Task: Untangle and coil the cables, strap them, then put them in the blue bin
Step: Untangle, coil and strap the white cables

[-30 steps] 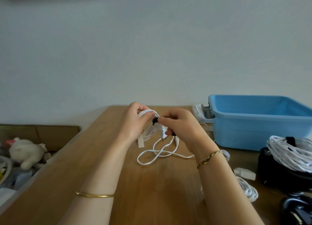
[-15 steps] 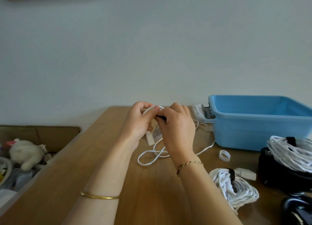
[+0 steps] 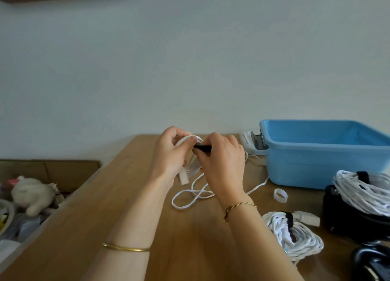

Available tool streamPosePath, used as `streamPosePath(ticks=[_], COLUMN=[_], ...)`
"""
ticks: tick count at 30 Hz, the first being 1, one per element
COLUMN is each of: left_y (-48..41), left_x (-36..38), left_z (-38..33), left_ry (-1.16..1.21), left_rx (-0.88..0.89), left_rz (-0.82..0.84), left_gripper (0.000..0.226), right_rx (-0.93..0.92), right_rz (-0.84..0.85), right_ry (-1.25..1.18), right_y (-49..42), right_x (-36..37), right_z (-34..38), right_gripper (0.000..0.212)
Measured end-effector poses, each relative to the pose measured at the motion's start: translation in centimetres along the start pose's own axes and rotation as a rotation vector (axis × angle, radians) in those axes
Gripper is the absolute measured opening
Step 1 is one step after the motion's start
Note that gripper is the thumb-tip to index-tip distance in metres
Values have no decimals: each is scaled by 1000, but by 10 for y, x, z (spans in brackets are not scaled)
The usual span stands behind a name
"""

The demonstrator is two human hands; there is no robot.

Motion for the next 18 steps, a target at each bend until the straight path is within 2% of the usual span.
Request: streamPosePath(ticks=[2, 5, 9, 13, 16, 18], left_y=[-1, -2, -2, -2, -2, 0], left_x=[-2, -4, -3, -5, -4, -4], left_z=[1, 2, 4, 4, 2, 1], left_ry=[-1, -21, -11, 1, 5, -1], left_rx=[-4, -7, -22, -48, -67, -79], left_rz=[-12, -2, 31, 22, 33, 54], left_gripper=[12, 12, 21, 28, 26, 24], right_rx=[26, 67, 24, 12, 45, 46], right_rz=[152, 246, 235, 235, 257, 261], right_ry=[-87, -187, -145, -90, -259, -396], right_y=[-3, -4, -6, -10, -12, -11], right_x=[1, -1, -2, -5, -8, -8], right_z=[-2, -4, -6, -8, -6, -4], right_gripper=[14, 7, 6, 19, 22, 32])
Point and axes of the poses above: each hand's wrist, its own y-axis away from the middle knuckle, its own x-axis out of the palm, z = x × y, the point moved 4 cm from there along -y, towards the middle knuckle, and after that the axes turned 9 degrees about y, right-handed, at the moved point
